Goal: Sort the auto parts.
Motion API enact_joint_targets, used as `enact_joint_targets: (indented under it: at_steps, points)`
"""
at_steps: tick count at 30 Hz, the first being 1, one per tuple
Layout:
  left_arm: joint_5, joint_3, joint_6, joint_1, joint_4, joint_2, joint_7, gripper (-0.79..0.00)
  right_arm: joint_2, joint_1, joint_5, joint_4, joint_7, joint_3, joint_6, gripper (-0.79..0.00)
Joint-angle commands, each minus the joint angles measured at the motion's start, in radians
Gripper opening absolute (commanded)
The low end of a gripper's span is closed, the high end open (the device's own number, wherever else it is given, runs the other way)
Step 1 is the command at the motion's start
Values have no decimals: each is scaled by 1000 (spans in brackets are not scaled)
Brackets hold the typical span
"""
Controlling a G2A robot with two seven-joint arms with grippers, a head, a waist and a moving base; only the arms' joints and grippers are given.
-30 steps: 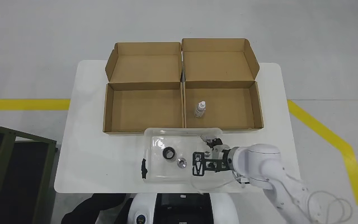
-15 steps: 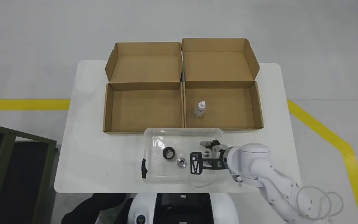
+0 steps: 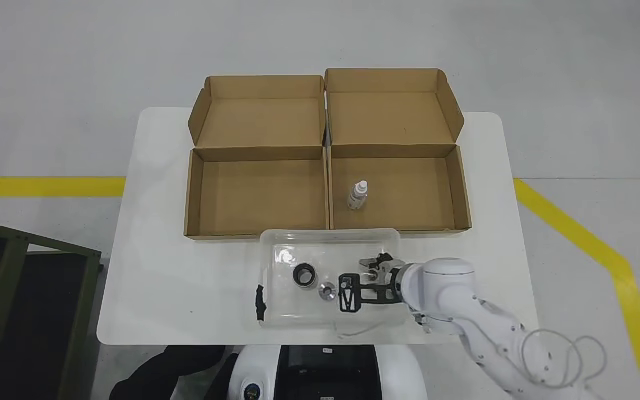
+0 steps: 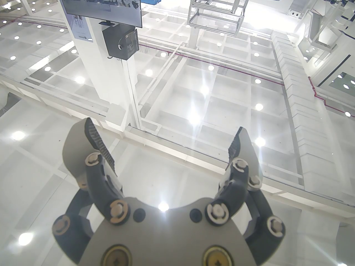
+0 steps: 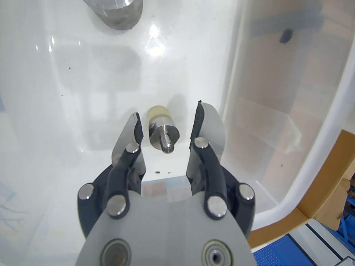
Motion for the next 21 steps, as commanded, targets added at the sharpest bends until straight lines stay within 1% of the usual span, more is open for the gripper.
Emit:
enact_joint_targets:
  at_steps: [1,5,6,7,8,16,21]
  points:
    - [0,0,0,0,0,0,0,0,4,7,10,2,6,-9,6,-459]
    - [0,0,0,0,0,0,0,0,13,22,26,-3,15,-28,15,-545]
    - [0,0,0,0,0,0,0,0,16,26,30,-4,18,-32,18,-643]
    - [0,0,0,0,0,0,0,0,18,30,34,-6,21,-36,21,-723]
    - [0,0,0,0,0,0,0,0,21,34,39,-7,23,-40,23,-779]
    - [0,0,0,0,0,0,0,0,37,61,90,-44,31,-61,31,-785]
    - [0,0,0,0,0,0,0,0,43,60,141,-86,27,-36,44,-785]
